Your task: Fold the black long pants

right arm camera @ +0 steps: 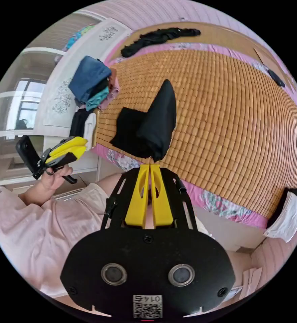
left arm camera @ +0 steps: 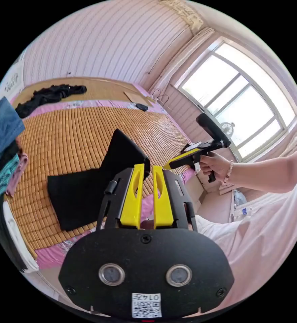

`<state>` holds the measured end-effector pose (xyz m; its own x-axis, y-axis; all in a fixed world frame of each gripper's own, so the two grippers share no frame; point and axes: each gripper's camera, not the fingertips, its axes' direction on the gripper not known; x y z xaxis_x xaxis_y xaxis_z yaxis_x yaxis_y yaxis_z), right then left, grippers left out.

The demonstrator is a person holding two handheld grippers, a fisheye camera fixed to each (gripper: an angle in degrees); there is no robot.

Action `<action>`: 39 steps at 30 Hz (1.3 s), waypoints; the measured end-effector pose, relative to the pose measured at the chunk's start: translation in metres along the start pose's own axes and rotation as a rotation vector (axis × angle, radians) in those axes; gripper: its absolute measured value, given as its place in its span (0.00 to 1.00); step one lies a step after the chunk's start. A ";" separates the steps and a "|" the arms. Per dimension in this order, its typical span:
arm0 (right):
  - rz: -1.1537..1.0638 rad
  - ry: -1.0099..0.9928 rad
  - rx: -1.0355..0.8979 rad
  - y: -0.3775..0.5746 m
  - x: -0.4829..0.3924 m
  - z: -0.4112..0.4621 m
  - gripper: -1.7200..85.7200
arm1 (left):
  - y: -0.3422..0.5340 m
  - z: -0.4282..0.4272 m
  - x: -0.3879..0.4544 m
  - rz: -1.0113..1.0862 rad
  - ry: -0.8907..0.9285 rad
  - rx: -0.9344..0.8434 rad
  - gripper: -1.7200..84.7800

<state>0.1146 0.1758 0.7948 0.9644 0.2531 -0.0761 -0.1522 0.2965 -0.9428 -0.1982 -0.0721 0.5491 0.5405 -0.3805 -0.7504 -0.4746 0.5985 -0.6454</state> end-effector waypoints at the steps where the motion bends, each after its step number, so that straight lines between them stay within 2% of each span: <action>1: 0.039 0.001 -0.047 0.013 0.026 0.011 0.02 | 0.013 0.017 0.002 -0.030 0.019 -0.034 0.08; 5: -0.002 0.018 -0.045 0.038 0.048 0.028 0.02 | 0.050 0.047 -0.015 -0.116 -0.026 -0.121 0.08; 9: -0.249 0.005 0.003 0.016 0.013 0.057 0.05 | 0.077 0.053 -0.083 -0.241 -0.258 -0.148 0.08; 13: -0.551 0.096 0.018 -0.021 -0.051 0.099 0.14 | 0.090 0.055 -0.156 -0.331 -0.445 -0.117 0.10; 17: -0.730 0.196 0.028 -0.027 -0.091 0.132 0.18 | 0.100 0.072 -0.201 -0.413 -0.449 -0.088 0.12; 20: -0.658 0.258 0.000 -0.027 -0.082 0.160 0.17 | 0.108 0.098 -0.219 -0.450 -0.324 -0.079 0.14; 21: -0.661 0.236 0.099 -0.016 -0.075 0.150 0.14 | 0.110 0.104 -0.217 -0.421 -0.350 -0.061 0.14; 22: -0.611 0.212 0.114 -0.012 -0.064 0.145 0.11 | 0.111 0.106 -0.211 -0.370 -0.377 -0.043 0.12; 25: -0.589 0.054 0.062 0.003 -0.041 0.120 0.05 | 0.111 0.099 -0.196 -0.344 -0.343 -0.024 0.07; 29: -0.605 -0.013 0.182 0.046 -0.022 0.071 0.04 | 0.113 0.078 -0.154 -0.255 -0.337 0.098 0.06; 32: -0.635 -0.026 0.296 0.093 -0.010 0.034 0.05 | 0.109 0.066 -0.112 -0.153 -0.351 0.145 0.06; 34: -0.676 -0.047 0.394 0.133 -0.006 0.018 0.17 | 0.107 0.059 -0.081 -0.087 -0.357 0.178 0.06; 36: -0.653 -0.003 0.414 0.152 -0.007 0.016 0.24 | 0.105 0.059 -0.062 -0.051 -0.343 0.164 0.06; 39: -0.615 0.063 0.452 0.174 -0.011 0.012 0.22 | 0.105 0.064 -0.031 0.026 -0.330 0.143 0.06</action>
<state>0.0747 0.2353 0.6353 0.9126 -0.1283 0.3881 0.3553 0.7186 -0.5978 -0.2207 0.0472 0.5142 0.7357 -0.1299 -0.6647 -0.4018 0.7063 -0.5828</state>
